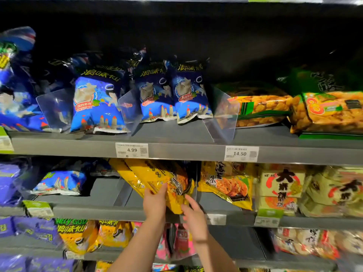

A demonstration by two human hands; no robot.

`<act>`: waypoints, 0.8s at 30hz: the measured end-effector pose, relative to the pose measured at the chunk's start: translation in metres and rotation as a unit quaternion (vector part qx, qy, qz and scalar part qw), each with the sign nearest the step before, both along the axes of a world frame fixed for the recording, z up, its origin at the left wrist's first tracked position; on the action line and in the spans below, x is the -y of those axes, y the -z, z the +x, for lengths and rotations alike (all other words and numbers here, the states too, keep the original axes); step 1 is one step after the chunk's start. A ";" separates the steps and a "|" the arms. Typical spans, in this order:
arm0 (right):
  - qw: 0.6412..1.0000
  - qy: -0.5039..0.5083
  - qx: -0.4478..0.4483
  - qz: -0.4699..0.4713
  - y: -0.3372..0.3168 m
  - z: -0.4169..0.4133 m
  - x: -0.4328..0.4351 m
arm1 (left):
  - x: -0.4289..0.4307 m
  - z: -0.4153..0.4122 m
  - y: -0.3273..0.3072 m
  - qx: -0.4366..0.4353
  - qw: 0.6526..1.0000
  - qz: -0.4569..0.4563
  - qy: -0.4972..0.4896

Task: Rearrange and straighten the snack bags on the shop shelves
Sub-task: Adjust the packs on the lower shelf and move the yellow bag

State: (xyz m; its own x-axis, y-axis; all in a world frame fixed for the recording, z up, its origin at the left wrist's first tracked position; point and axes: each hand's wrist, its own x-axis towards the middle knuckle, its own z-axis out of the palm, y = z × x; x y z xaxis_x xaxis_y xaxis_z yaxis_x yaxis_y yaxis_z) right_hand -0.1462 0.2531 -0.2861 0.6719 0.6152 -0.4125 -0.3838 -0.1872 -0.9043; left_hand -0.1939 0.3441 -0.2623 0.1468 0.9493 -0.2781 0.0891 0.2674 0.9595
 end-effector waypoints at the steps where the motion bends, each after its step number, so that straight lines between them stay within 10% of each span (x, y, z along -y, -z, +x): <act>1: 1.000 0.018 -0.022 0.011 -0.004 -0.002 0.003 | -0.002 -0.006 0.000 0.024 1.000 0.007 0.003; 11: 0.907 -0.004 -0.384 0.174 -0.014 -0.048 0.004 | 0.004 -0.092 0.011 0.187 0.974 -0.001 0.125; 19: 0.924 -0.026 -0.315 0.213 -0.025 -0.088 0.002 | -0.013 -0.123 0.019 0.206 0.964 -0.066 0.154; 24: 0.892 0.019 -0.318 0.319 -0.001 -0.068 0.010 | -0.022 -0.103 0.044 0.052 0.987 -0.075 0.135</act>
State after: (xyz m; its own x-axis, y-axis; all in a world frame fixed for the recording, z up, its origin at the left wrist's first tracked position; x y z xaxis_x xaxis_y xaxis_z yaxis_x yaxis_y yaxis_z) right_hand -0.2146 0.2434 -0.2848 0.4522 0.8431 -0.2910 -0.8525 0.3126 -0.4190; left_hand -0.2967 0.3660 -0.3059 0.4237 0.8209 -0.3829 0.0793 0.3875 0.9185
